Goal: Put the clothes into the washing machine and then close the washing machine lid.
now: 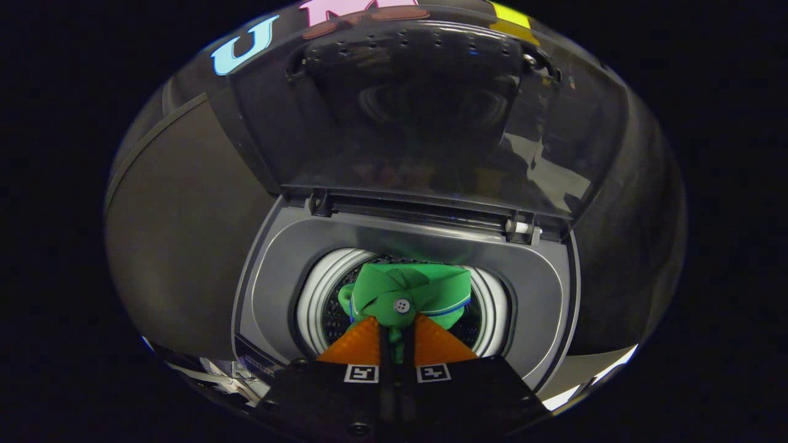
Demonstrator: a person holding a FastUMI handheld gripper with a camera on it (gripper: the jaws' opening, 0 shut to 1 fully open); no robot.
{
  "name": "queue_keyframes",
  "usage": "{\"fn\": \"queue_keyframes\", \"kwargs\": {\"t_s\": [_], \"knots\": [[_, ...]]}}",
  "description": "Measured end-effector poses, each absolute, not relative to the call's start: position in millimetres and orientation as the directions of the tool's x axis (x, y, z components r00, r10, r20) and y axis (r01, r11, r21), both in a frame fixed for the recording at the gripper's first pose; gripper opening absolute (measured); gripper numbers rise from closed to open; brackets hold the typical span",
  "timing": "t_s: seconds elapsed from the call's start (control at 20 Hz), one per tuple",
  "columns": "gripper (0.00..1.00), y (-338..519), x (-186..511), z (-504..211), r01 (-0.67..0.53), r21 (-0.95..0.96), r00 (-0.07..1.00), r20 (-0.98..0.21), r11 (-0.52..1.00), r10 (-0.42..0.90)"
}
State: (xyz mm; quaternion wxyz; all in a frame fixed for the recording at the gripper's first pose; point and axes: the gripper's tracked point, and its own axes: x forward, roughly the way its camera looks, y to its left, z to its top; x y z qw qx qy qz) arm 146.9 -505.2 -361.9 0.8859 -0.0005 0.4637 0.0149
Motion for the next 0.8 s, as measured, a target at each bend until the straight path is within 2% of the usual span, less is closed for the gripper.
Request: {"fn": "queue_keyframes", "kwargs": {"t_s": [0.15,0.3,0.4,0.8], "knots": [[0.09,-507,147,-372,-0.002,0.047,0.55,-0.834,0.999,0.041],[0.62,-491,150,-375,0.047,0.194,0.55,-0.824,0.98,0.137],[0.98,-504,156,-379,0.077,0.149,0.555,-0.828,0.986,0.081],[0.99,-509,160,-358,0.042,0.066,0.573,-0.819,0.997,0.03]]}}
